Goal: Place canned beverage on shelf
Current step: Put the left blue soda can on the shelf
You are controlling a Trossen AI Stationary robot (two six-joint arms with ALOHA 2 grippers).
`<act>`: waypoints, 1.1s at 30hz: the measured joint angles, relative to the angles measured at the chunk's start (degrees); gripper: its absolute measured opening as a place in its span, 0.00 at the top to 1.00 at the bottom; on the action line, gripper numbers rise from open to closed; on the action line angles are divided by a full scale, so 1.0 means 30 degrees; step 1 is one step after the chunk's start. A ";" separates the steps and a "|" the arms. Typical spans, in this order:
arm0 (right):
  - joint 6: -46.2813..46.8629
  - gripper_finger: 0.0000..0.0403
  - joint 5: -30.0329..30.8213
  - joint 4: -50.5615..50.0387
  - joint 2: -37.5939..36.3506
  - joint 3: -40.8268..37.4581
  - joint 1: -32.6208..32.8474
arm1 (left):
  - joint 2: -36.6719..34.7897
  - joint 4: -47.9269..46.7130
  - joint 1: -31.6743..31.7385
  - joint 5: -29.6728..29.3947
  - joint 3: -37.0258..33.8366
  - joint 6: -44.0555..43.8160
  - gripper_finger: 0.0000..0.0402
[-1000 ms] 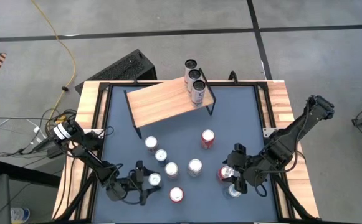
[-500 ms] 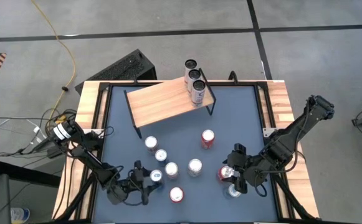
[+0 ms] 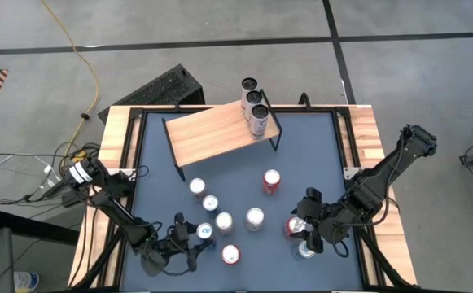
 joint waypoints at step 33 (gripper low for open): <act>-0.2872 0.20 0.0427 -0.0005 0.0000 0.0000 -0.0278 | -1.1449 -0.7289 1.1546 0.7434 0.4228 1.3454 0.42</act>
